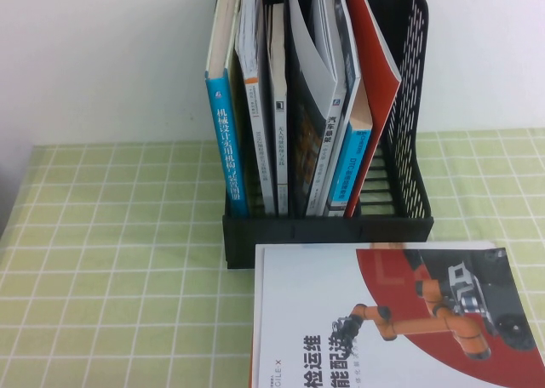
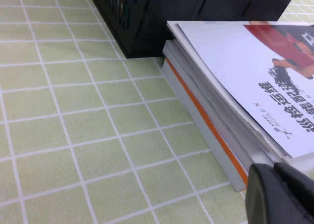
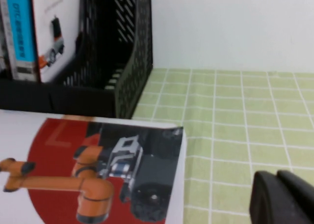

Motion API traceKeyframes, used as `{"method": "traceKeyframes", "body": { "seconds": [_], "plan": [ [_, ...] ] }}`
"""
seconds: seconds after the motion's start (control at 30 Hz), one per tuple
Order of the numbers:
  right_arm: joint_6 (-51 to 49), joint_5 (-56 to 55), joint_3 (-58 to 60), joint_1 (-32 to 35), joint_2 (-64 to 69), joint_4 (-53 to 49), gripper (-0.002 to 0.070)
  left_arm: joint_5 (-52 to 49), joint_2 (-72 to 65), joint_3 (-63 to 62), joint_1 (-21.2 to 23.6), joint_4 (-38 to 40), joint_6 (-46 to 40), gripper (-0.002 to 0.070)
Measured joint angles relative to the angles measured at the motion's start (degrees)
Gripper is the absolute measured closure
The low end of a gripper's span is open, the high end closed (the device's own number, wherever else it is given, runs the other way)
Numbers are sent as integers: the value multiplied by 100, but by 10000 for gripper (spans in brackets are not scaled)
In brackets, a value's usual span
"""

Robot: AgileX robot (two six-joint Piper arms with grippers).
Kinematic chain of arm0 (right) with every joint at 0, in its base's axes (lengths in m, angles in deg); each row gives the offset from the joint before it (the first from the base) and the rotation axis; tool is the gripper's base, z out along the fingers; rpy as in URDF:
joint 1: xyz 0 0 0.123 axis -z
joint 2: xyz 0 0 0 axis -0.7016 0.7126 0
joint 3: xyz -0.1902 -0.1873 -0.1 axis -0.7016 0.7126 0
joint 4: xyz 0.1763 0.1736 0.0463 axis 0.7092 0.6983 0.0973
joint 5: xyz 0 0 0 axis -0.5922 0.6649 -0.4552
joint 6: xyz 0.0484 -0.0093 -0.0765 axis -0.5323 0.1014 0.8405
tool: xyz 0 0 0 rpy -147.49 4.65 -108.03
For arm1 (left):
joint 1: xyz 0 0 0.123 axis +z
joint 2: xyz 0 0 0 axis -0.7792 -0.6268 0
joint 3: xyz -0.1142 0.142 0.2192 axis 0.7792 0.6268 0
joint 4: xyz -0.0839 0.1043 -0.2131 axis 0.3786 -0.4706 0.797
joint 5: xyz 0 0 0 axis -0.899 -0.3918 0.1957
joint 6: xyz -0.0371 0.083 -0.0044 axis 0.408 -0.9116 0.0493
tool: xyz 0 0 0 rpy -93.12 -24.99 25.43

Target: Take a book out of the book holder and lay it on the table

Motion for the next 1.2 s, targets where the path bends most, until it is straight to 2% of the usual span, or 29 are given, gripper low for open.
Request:
{"method": "traceKeyframes", "body": {
  "seconds": [0.33,0.53,0.67,1.07,1.2],
  "plan": [
    [508,-242,454,913,0,380,678,-14,0,0,0,0,-10,676],
    [690,96,454,1138,0,1929,678,-25,0,0,0,0,-10,676],
    [701,160,454,1138,0,2501,678,-25,0,0,0,0,-10,676],
    [701,173,454,1138,0,2661,678,-25,0,0,0,-8,-24,676],
    [701,186,454,1138,0,2661,678,293,0,11,0,-369,-45,677]
  ]
}}
